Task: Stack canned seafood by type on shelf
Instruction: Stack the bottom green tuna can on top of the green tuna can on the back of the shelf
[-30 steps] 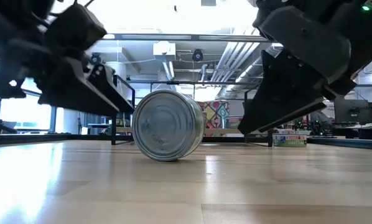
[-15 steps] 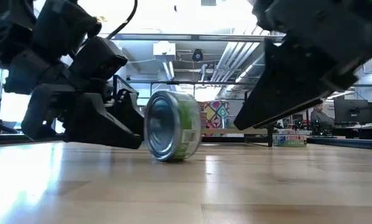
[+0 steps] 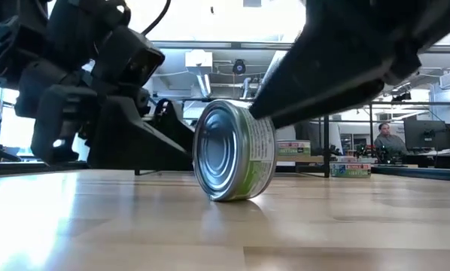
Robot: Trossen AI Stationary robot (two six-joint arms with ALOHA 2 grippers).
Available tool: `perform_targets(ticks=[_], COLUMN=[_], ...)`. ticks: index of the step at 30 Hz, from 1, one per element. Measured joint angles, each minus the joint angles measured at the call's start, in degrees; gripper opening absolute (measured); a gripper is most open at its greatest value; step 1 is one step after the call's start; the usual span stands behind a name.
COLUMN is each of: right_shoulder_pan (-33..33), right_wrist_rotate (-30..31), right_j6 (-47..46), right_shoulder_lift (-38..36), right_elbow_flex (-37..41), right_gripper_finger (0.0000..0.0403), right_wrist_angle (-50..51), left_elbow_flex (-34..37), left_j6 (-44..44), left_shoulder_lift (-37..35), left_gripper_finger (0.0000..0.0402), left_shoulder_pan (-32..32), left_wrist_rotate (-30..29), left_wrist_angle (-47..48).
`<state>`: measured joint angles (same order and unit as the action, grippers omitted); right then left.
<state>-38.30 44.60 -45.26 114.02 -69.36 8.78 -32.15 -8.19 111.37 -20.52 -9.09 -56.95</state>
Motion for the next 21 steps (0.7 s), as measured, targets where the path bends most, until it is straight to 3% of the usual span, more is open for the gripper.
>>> perform_targets(ticks=[10, 21], right_shoulder_pan=[2.77, 3.73], right_wrist_rotate=[-0.15, -5.96], right_j6=[-0.92, -7.69], right_shoulder_lift=[-0.01, 0.0], right_elbow_flex=[-4.37, -4.57], right_gripper_finger=[0.0263, 0.0263], right_wrist_angle=[3.74, 12.19], left_elbow_flex=[-3.55, -5.33], left_j6=[-2.01, -6.43], left_shoulder_lift=[0.0, -1.9], left_gripper_finger=[0.028, 0.028], left_shoulder_pan=[-0.68, -4.85], left_wrist_rotate=[-0.01, -3.33], left_wrist_angle=[0.11, 0.38])
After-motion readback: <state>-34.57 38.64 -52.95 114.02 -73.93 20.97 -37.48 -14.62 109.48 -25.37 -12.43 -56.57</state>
